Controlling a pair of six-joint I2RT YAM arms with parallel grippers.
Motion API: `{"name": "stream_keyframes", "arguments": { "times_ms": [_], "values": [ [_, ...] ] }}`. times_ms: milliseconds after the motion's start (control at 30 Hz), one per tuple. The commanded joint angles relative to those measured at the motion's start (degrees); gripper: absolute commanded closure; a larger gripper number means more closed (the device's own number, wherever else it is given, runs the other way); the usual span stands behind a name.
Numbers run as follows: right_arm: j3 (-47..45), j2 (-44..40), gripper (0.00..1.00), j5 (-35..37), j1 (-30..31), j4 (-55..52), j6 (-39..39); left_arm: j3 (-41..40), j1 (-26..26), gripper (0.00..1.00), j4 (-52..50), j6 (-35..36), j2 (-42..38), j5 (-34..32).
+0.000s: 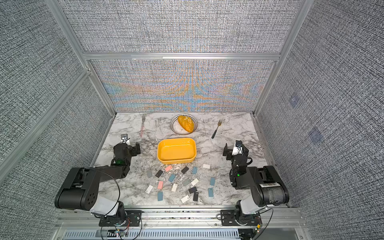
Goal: Put the eraser in the storage box
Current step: Pick up the eraser from the center of the board.
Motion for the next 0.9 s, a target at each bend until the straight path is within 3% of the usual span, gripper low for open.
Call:
{"name": "stream_keyframes", "arguments": {
  "times_ms": [0,667,800,867],
  "values": [
    [0.5,-0.09,0.02,-1.31,-0.33,0.3,0.31,0.07,0.04,0.0,0.23,0.2,-0.06,0.28],
    [1.05,-0.93,0.02,-5.07,-2.11,-0.18,0.73,0.14,0.68,0.0,0.1,-0.15,-0.42,1.86],
    [14.55,-9.03,0.02,8.08,1.97,-28.55,1.74,3.48,0.62,0.0,-5.8,-0.07,-3.94,-1.17],
    [24.71,-9.96,0.02,19.9,7.68,-44.79,4.01,13.31,0.08,0.0,-27.08,-4.09,-8.38,-5.06]
  ]
}}
